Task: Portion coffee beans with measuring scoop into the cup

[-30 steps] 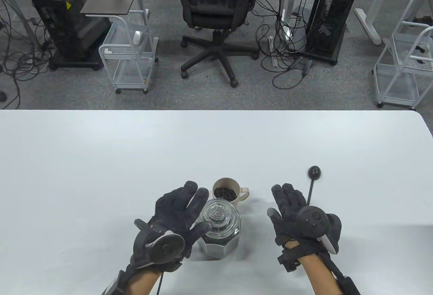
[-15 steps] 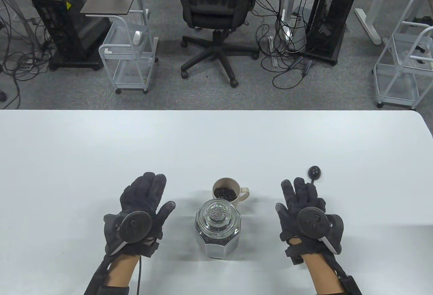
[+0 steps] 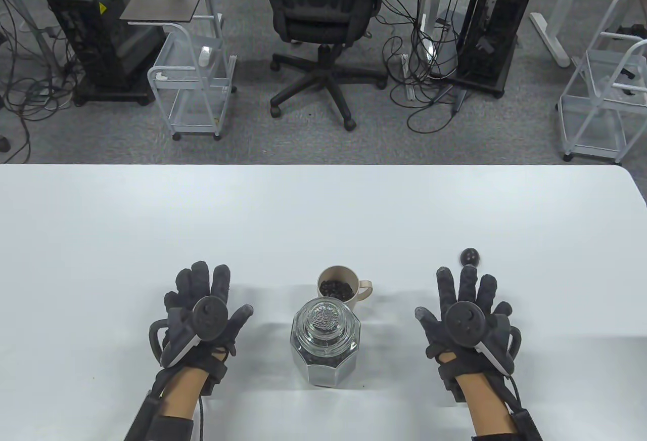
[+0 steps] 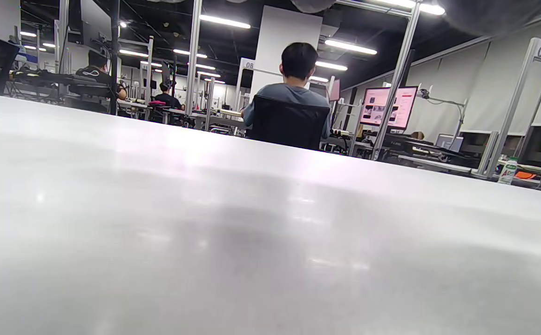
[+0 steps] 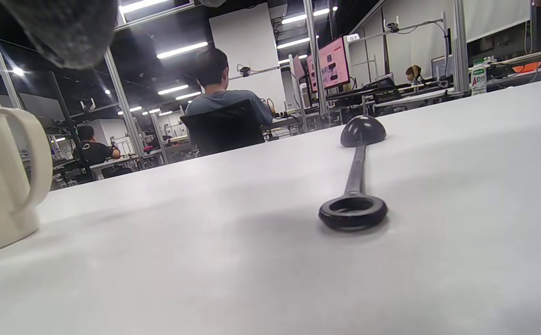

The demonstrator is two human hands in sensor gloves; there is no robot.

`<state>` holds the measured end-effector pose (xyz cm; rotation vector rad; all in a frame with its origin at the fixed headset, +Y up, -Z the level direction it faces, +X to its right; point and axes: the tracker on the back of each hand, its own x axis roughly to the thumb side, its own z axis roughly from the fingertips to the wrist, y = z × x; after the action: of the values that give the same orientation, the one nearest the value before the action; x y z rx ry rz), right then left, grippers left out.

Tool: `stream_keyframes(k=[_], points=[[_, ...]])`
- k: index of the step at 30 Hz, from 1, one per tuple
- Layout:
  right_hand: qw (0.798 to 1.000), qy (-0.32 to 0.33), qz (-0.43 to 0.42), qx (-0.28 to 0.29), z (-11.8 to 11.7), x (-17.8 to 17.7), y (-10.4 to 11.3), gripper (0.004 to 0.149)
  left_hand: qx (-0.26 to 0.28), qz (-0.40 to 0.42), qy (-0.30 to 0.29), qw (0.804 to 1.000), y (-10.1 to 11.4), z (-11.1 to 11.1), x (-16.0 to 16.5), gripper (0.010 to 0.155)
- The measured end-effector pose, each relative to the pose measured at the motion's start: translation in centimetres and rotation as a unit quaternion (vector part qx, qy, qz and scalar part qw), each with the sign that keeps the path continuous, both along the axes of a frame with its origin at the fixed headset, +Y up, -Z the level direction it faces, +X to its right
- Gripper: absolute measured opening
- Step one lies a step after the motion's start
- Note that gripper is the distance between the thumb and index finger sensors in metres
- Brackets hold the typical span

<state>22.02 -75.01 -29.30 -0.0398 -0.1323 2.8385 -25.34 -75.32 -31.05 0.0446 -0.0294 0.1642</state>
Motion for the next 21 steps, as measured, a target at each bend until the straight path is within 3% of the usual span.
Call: stream_keyframes(k=[21], points=[[0.999,-0.002,-0.047,0.011,0.14,0.65,0.11,0.081,0.016,0.032,-0.019,0.999,0.59,0.2,0.54,0.09]])
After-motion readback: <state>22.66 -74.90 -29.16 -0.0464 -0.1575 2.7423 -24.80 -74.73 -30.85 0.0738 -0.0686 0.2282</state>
